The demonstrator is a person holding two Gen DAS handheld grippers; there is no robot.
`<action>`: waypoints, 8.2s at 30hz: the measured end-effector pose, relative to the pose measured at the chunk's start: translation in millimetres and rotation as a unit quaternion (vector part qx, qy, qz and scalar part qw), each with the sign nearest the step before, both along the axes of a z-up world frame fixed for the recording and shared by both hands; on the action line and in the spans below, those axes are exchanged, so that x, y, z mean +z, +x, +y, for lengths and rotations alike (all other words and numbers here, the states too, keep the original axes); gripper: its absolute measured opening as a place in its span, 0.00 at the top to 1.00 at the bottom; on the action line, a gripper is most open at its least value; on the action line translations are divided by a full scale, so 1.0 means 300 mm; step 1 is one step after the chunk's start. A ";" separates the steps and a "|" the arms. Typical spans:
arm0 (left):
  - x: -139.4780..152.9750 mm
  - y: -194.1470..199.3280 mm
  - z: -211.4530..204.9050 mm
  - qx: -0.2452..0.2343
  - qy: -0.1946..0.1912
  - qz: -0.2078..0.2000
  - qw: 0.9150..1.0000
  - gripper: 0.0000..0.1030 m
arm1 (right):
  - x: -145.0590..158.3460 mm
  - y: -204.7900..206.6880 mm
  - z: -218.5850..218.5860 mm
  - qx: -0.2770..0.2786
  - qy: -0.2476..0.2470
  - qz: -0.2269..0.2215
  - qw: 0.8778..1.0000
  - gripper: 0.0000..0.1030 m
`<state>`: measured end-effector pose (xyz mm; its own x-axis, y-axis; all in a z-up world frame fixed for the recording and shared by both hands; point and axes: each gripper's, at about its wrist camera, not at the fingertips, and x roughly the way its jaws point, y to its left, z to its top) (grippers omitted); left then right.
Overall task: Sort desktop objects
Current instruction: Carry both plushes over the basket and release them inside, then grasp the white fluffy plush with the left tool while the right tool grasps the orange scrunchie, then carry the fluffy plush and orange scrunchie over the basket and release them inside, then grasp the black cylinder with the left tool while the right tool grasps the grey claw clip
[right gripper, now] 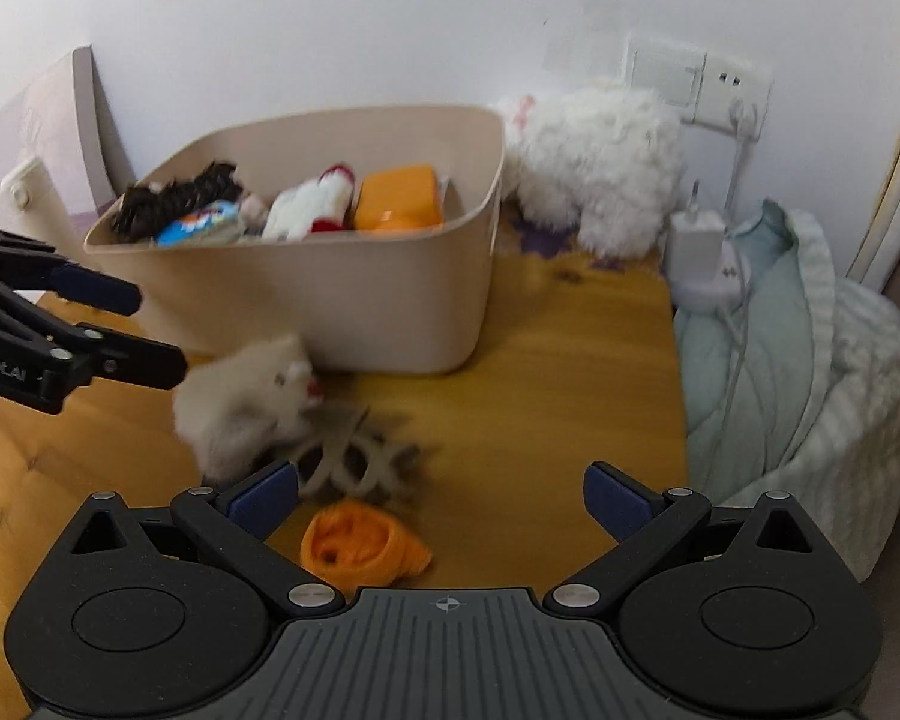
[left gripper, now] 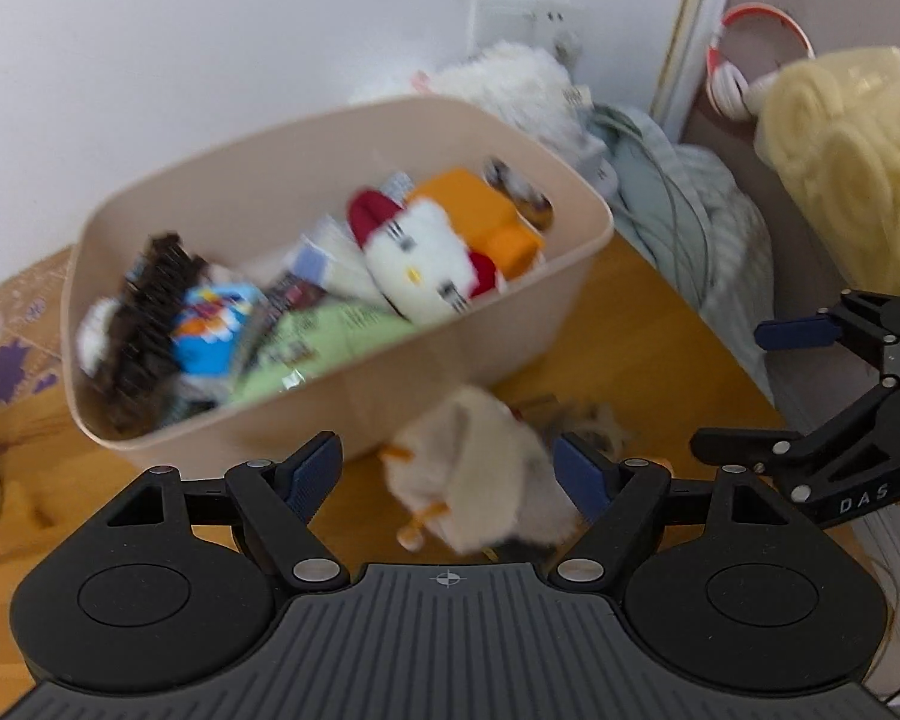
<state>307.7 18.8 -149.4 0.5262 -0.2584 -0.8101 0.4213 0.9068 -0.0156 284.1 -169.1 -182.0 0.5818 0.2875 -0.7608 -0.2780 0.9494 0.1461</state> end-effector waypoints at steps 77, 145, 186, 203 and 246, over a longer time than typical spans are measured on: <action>-0.041 -0.098 0.164 0.019 -0.057 0.038 0.997 0.89 | -0.002 -0.103 0.020 0.017 -0.023 -0.007 1.000 0.90; 0.037 0.358 0.268 0.176 -0.022 -0.024 0.984 0.79 | 0.127 0.456 0.256 0.088 -0.051 -0.064 0.993 0.39; -0.035 -0.062 0.132 0.166 -0.088 0.041 0.981 0.20 | 0.006 0.172 -0.005 0.089 -0.031 -0.026 0.995 0.00; -0.259 -0.078 0.035 0.152 -0.037 0.097 0.983 0.20 | -0.125 0.068 0.053 0.127 -0.046 0.015 0.991 0.00; -0.306 -0.027 0.087 0.232 0.013 0.071 0.970 0.39 | -0.225 0.092 0.209 0.128 -0.047 0.014 0.991 0.20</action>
